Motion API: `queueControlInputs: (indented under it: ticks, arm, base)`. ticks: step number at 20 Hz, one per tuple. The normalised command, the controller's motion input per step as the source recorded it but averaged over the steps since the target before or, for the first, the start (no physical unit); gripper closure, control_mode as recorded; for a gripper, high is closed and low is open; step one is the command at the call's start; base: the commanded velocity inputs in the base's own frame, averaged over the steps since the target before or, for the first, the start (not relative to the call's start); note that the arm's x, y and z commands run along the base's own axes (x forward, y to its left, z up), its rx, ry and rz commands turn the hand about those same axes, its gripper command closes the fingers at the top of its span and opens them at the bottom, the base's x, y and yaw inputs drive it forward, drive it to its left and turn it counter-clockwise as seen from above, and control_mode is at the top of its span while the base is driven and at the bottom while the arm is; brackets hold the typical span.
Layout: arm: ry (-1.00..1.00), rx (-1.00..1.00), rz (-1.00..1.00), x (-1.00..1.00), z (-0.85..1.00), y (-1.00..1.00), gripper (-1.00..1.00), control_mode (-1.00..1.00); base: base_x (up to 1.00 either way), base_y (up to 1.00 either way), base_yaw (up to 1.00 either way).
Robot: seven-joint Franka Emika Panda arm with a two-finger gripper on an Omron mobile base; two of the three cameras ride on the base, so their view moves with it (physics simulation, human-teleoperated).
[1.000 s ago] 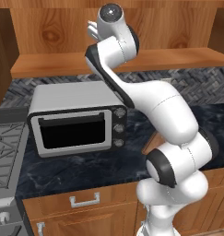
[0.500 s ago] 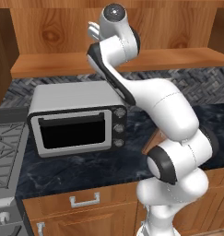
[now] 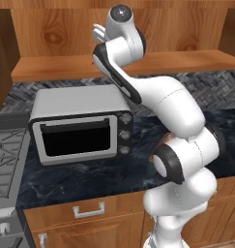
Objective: Open the cabinet, retrieve the rolling pin, and place it next to the meat on the cutting board to prepare for tenderizing.
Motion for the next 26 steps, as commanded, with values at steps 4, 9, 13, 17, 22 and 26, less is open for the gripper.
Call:
queueControlInputs:
  ticks: [4,9,13,17,22,26]
  arm:
    - [0.06,0.01,0.00,0.32,0.00,0.00,-1.00,-1.00]
    - [0.06,0.00,0.00,0.28,-0.01,0.00,-1.00,-1.00]
    - [0.04,0.00,0.00,0.24,-0.03,0.00,-1.00,-1.00]
    - [0.04,0.00,0.00,0.27,-0.03,0.00,-1.00,-1.00]
    - [0.02,0.00,0.00,0.28,-0.06,0.00,-1.00,-1.00]
    - [0.00,0.00,0.00,0.25,-0.08,0.00,-1.00,-1.00]
  base:
    - [0.00,0.00,0.00]
    - [0.00,0.00,0.00]
    - [0.00,0.00,0.00]
    - [0.00,0.00,0.00]
    - [0.00,0.00,0.00]
    - [0.00,0.00,0.00]
